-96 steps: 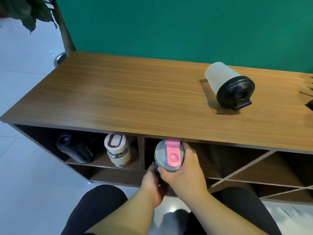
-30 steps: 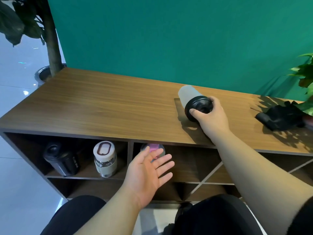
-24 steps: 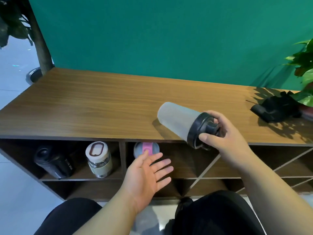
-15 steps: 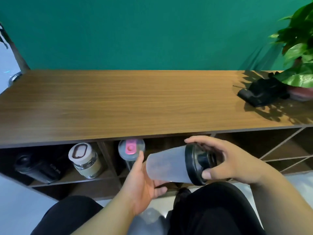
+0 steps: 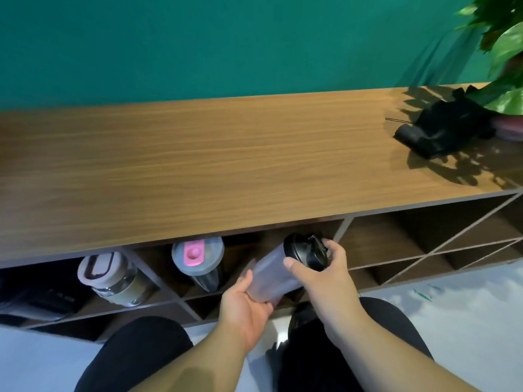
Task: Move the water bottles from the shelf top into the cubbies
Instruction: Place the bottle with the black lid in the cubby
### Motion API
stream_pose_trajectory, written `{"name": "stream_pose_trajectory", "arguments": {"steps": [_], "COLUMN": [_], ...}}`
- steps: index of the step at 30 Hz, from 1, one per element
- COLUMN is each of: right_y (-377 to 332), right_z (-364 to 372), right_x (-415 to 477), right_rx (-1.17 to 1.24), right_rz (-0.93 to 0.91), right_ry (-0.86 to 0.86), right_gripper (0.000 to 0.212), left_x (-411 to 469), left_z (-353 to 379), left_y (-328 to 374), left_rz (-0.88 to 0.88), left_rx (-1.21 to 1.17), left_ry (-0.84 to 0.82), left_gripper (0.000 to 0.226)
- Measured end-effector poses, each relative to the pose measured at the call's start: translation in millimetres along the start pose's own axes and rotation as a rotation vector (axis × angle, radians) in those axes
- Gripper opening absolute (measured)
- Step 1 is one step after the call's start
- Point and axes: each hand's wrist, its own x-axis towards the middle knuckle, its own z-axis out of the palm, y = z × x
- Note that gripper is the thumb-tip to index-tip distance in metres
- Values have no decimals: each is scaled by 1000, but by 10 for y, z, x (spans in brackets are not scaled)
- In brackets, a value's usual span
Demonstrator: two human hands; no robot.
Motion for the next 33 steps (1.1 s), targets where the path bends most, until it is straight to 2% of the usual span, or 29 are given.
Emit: {"name": "stream_pose_trajectory", "arguments": {"steps": [2,5,9,13,18,20,21,22,25,30,33], "right_y": [3,23,44,65,99,78,69,73,115,122,150], "right_z": [64,152,269,278,319,353,367,376,386,371,403], "right_x": [89,193,268,349,480,505,510,520,592,668,725], "right_rx": [-22,-192,-553,-652,-794,-853,-867,-868,-828,-773,-767], "right_rz": [0,-115,-270,-317,-301,-297,-295,-294,-305,-305,-299], "right_ry": [24,-5,-128,-165,-206,-236,-245,-247,-228,-268,-268], "right_gripper": [74,82,89,88,77,62,57,61,80,85,86], "left_x": [113,244,327,490,673,694,703,716,762,812,821], "left_z": [6,18,43,34,-57,-66,-68,-68,-63,-71,-61], "left_y": [-8,-85,-138,-106,-106,-75,-61,-54,-33,-35,-15], "left_rz": [-13,-91,-187,-197,-244,-254,-257,-263,-296,-339,-347], "left_rx": [-5,85,141,149,167,163,156,146,111,74,79], "left_ry": [14,30,13,62,45,30,20,3,4,1,3], "left_gripper": [45,50,44,45,51,52,53,55,60,68,61]}}
